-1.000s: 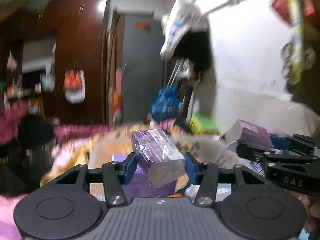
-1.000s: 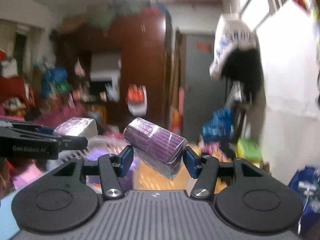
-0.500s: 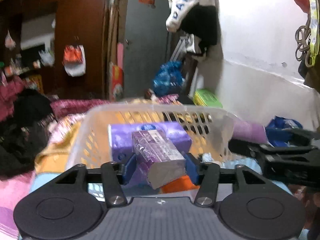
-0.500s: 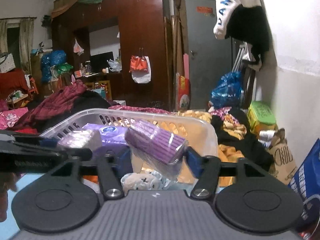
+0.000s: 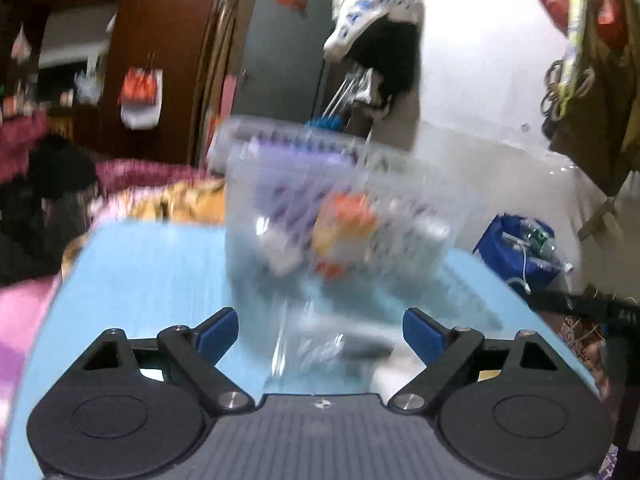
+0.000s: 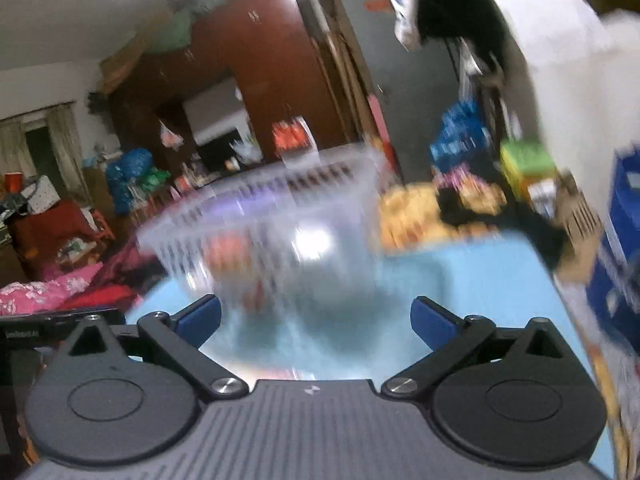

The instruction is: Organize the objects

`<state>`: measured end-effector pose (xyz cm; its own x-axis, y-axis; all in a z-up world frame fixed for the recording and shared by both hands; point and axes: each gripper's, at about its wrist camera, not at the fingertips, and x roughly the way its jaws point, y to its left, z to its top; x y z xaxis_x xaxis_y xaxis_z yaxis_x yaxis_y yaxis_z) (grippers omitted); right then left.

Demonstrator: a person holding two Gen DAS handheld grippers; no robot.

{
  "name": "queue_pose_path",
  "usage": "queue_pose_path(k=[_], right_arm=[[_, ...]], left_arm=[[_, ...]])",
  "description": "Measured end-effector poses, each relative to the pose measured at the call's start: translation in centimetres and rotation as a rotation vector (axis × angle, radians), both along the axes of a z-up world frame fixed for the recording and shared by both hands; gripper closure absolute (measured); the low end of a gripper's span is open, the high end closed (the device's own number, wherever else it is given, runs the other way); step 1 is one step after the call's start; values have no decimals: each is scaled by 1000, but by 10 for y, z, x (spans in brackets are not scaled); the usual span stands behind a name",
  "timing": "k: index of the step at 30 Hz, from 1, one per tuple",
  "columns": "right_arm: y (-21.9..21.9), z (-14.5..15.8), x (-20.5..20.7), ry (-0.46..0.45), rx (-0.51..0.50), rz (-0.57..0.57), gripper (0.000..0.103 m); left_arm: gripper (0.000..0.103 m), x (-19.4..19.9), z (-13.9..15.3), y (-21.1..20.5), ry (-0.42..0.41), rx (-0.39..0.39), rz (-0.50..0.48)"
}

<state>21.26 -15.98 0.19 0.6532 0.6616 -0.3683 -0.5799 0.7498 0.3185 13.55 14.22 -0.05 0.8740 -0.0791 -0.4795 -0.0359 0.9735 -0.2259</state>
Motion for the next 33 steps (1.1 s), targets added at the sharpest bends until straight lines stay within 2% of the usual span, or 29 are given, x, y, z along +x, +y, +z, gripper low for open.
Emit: queue_pose_path(k=[3, 7, 11, 14, 18, 20, 22, 24, 26, 28, 29, 31, 33], right_arm=[[-9, -16, 1, 50, 12, -2, 0], [-7, -19, 10, 69, 13, 3, 1], [-2, -27, 9, 132, 24, 66, 16], [3, -33, -3, 145, 0, 101, 26], [7, -34, -8, 133, -27, 110, 35], [7, -33, -11, 125, -23, 115, 40], [8, -33, -13, 115, -31, 119, 42], [8, -32, -15, 100, -42, 120, 45], [8, -30, -16, 85, -49, 117, 49], [7, -29, -18, 70, -54, 121, 52], [9, -28, -19, 57, -60, 123, 55], [9, -26, -22, 32, -70, 122, 60], [10, -23, -27, -5, -82, 124, 67]], left_arm=[[12, 13, -11, 16, 28, -72, -5], [12, 34, -22, 25, 88, -142, -37], [13, 43, -29, 21, 107, -151, -59], [13, 45, -30, 18, 109, -165, -77], [15, 47, -30, 7, 111, -140, -100], [22, 49, -30, 2, 110, -131, -104], [43, 49, -31, -1, 106, -144, -121], [49, 48, -33, 2, 96, -185, -134], [57, 45, -32, -2, 72, -163, -136], [70, 40, -31, -7, 47, -146, -132], [73, 37, -29, -10, 32, -127, -131], [86, 31, -26, -19, 2, -86, -135], [87, 25, -24, -25, -27, -56, -133]])
